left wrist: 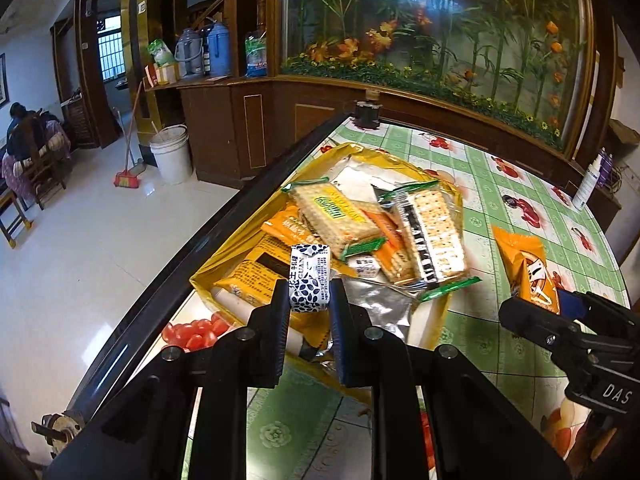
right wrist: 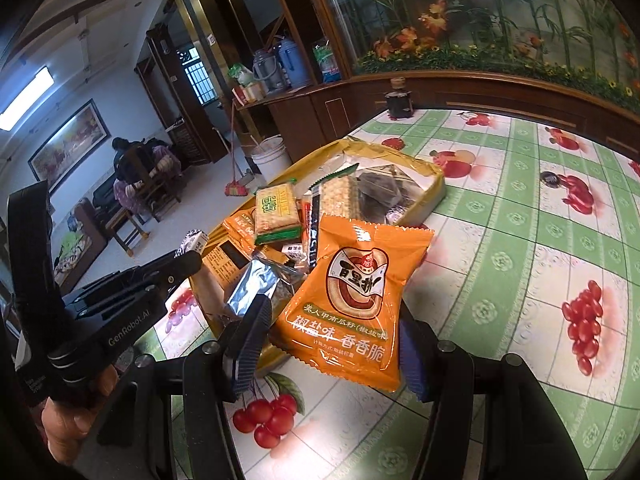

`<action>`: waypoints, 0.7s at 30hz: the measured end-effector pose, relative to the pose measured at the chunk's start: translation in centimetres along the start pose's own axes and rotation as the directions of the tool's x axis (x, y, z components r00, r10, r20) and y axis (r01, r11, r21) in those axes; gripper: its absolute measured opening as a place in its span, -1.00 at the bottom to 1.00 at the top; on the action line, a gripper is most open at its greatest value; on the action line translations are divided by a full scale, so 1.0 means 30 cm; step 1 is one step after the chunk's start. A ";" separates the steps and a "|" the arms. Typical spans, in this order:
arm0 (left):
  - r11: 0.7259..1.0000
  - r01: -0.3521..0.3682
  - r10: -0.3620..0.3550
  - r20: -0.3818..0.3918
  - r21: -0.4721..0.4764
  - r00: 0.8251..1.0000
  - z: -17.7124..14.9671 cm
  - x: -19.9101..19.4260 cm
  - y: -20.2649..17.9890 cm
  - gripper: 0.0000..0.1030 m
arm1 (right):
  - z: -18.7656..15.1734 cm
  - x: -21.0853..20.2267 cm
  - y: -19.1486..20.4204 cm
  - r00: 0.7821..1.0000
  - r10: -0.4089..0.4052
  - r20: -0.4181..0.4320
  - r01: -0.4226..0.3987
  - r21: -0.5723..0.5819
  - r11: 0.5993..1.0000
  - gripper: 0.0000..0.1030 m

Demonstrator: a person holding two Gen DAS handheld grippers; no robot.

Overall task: Organize snacks
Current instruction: 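Carry the orange candy bag and small white candy over the tray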

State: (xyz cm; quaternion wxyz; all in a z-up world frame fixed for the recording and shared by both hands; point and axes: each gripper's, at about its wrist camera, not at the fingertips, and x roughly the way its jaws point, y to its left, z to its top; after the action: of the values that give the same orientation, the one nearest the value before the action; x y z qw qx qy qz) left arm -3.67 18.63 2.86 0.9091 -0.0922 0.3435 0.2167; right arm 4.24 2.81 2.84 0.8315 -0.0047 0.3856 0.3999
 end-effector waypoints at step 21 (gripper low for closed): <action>0.999 -0.003 0.001 -0.037 -0.039 0.999 0.061 0.065 0.096 -0.68 | 0.179 0.143 0.056 1.000 0.027 -0.006 -0.027 -0.069 0.997 0.17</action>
State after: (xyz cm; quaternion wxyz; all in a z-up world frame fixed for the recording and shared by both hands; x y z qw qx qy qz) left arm -2.61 22.41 2.88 0.9004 -0.1136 0.3562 0.2226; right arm 8.19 8.51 4.36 0.8243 -0.0291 0.3738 0.4242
